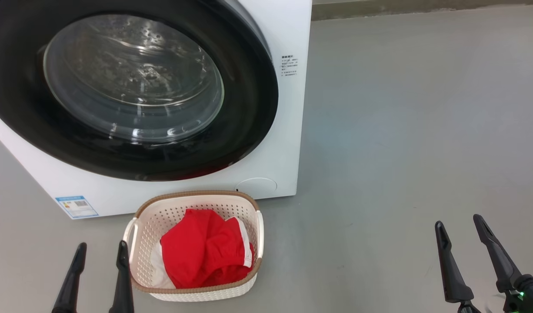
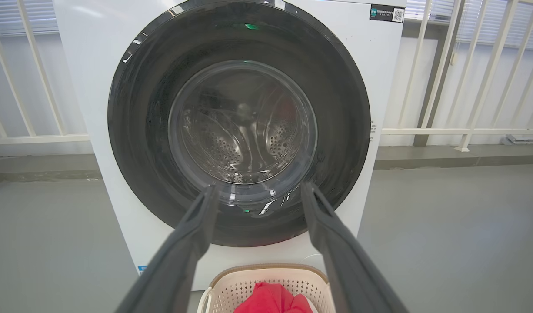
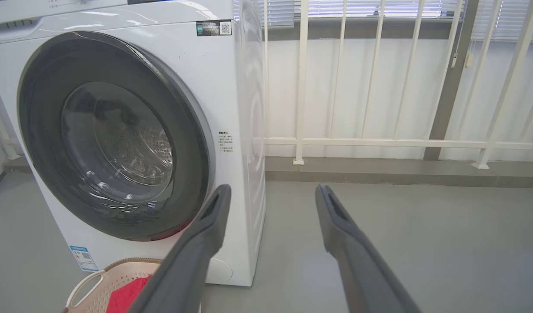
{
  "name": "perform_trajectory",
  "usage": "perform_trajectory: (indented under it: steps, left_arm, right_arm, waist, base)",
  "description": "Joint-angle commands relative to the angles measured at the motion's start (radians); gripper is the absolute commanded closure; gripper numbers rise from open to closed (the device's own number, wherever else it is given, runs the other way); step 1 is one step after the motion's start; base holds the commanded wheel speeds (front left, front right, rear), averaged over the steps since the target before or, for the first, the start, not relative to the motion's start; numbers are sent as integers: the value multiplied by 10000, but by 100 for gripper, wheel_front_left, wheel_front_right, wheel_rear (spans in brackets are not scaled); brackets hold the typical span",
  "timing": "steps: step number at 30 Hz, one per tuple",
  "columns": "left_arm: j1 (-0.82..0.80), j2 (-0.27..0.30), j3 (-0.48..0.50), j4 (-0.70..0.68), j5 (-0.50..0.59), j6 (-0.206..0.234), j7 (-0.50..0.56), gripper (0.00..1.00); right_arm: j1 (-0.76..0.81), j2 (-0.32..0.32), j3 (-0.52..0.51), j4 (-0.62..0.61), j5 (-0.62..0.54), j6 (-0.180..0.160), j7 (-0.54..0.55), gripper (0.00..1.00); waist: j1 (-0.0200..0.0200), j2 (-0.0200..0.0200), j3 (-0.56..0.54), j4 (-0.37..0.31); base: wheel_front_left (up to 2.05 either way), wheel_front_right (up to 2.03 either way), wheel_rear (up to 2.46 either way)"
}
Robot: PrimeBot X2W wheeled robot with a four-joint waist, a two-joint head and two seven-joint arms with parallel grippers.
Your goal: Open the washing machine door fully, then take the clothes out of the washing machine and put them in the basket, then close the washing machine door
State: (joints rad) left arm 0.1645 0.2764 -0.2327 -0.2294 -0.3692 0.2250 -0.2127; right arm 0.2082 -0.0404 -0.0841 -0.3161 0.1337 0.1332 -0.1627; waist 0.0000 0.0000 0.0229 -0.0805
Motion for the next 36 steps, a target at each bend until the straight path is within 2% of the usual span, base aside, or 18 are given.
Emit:
perform_trajectory:
  steps: [1,16,17,22,28,36]
  left_arm:
    - [-179,208,358,-219,75,53,-92,0]
    - [-176,370,346,-295,80,67,-80,0]
    - [109,172,-13,-37,17,6,0,100]
    - [183,-219,-203,516,-25,-12,19,100]
    - [112,-273,-78,608,-672,-158,124,100]
    - [-110,-352,80,944,-1527,-388,278,100]
  right_arm:
    - [-69,-99,173,-339,81,-25,10,0]
    - [3,-99,217,-374,171,-25,33,0]
    - [147,8,10,-86,29,0,27,100]
    - [186,67,74,576,67,2,29,100]
    - [72,4,129,749,838,1,95,100]
    - [-174,-79,200,1119,1866,-1,198,100]
  waist:
    - [0,0,-29,32]
    - [0,0,-19,151]
    - [0,0,-19,152]
    - [0,0,-13,152]
    - [22,0,-40,183]
    - [1,0,-37,227]
  base:
    - [0,0,0]
    - [0,0,0]
    - [0,0,0]
    - [0,0,0]
    - [0,0,0]
    - [0,0,0]
